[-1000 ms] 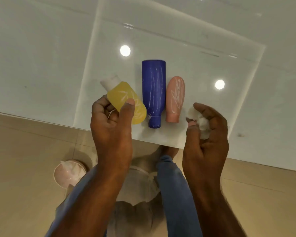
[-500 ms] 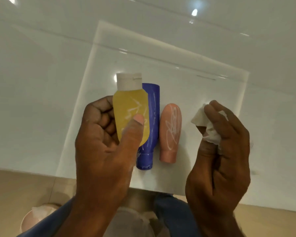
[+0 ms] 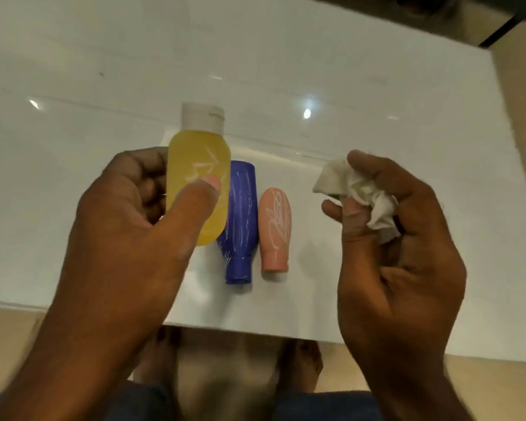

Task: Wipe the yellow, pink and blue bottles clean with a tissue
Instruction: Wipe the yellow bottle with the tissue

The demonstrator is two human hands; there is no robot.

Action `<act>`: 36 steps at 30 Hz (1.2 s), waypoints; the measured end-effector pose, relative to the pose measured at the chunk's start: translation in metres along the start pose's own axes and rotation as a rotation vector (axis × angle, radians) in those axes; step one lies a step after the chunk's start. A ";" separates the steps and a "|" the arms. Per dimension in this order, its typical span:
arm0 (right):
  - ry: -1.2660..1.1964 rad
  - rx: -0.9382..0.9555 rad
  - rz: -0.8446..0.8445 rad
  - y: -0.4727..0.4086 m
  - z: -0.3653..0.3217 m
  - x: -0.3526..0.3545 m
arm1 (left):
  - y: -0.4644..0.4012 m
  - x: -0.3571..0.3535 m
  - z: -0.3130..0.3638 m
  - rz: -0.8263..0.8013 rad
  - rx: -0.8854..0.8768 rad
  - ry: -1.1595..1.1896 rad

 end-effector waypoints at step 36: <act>-0.122 -0.124 -0.048 -0.026 -0.015 0.007 | 0.046 -0.062 0.031 -0.440 0.314 0.348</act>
Point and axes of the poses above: each hand's wrist, its own y-axis away from the middle knuckle, its own x-axis out of the back of the hand, z = x × y, the point moved 5 cm from there along -y, towards the middle knuckle, and after that the axes turned 9 degrees about -y, right-handed, at the moved point
